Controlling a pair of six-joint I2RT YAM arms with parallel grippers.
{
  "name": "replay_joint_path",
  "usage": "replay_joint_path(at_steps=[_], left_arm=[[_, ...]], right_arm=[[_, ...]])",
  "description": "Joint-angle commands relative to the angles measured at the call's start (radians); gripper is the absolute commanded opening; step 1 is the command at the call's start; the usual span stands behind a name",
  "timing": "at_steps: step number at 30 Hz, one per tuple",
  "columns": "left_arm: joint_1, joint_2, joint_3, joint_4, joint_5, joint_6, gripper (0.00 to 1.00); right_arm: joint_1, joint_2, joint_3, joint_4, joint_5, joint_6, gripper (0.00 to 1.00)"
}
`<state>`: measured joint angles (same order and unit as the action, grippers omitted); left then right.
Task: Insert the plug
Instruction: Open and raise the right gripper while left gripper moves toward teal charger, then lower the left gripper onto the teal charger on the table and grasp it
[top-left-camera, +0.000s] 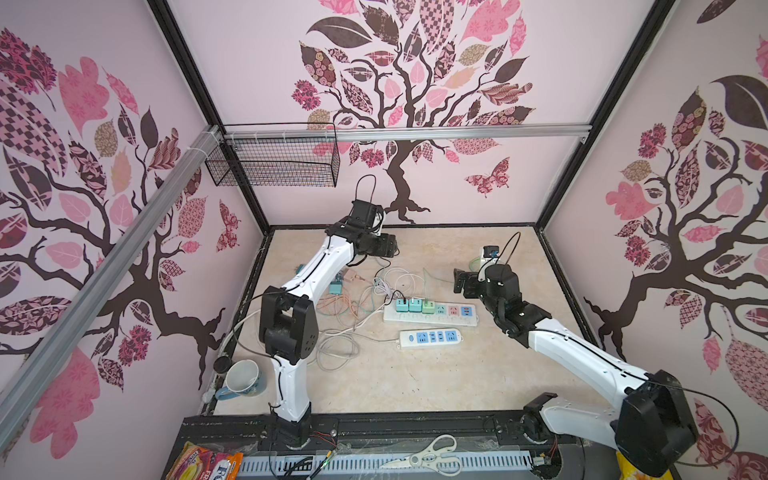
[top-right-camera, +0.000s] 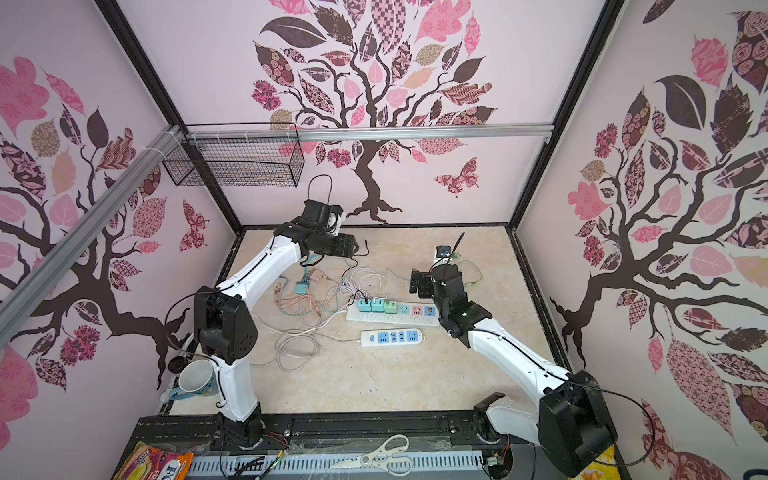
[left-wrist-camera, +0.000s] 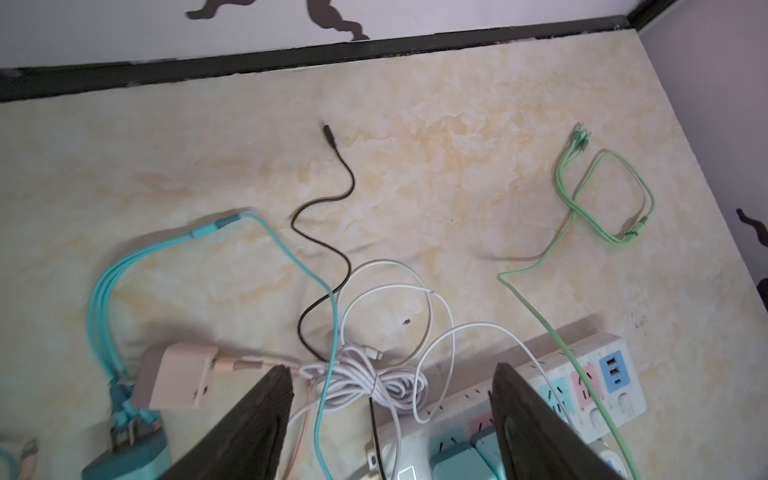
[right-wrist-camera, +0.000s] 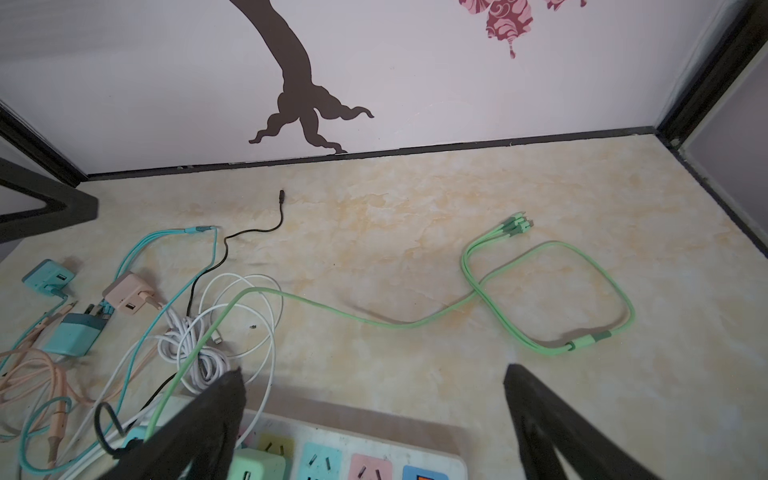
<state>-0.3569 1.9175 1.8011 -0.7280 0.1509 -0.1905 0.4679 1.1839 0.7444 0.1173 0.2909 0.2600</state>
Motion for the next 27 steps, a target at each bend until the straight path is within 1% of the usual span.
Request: replay_joint_path(at_steps=[1,3,4,5,8,11,17,19,22,27], left_arm=[[0.035,-0.116,-0.103,0.064,-0.081,-0.041,0.84],[0.041,-0.170,-0.164,0.082,-0.139,-0.058,0.89],[0.042,-0.193,-0.191,0.093,-0.163,-0.066,0.96],[0.044,-0.218,-0.224,0.110,-0.191,-0.075,0.98],[0.047,-0.290,-0.327,0.169,-0.268,-0.109,0.98],[0.054,-0.347,-0.413,0.215,-0.337,-0.145,0.98],[0.071,-0.409,-0.507,0.204,-0.508,-0.212,0.98],[0.082,-0.419,-0.534,0.203,-0.522,-0.215,0.98],[0.101,-0.425,-0.564,0.185,-0.536,-0.252,0.98],[0.202,-0.414,-0.614,0.166,-0.487,-0.366,0.98]], right_arm=[[-0.004,-0.048,-0.029,0.067,-0.004,0.023,1.00],[-0.005,-0.057,-0.053,0.102,0.032,0.041,1.00],[-0.004,-0.060,-0.063,0.116,0.058,0.053,1.00],[-0.004,-0.061,-0.072,0.127,0.085,0.063,1.00],[-0.005,-0.060,-0.088,0.158,0.126,0.078,1.00],[-0.005,-0.057,-0.093,0.165,0.128,0.079,1.00],[-0.004,-0.079,-0.128,0.222,0.091,0.063,1.00],[-0.005,-0.088,-0.142,0.249,0.081,0.049,1.00],[-0.004,-0.095,-0.154,0.269,0.086,0.035,1.00],[-0.004,-0.089,-0.154,0.251,0.088,0.026,1.00]])
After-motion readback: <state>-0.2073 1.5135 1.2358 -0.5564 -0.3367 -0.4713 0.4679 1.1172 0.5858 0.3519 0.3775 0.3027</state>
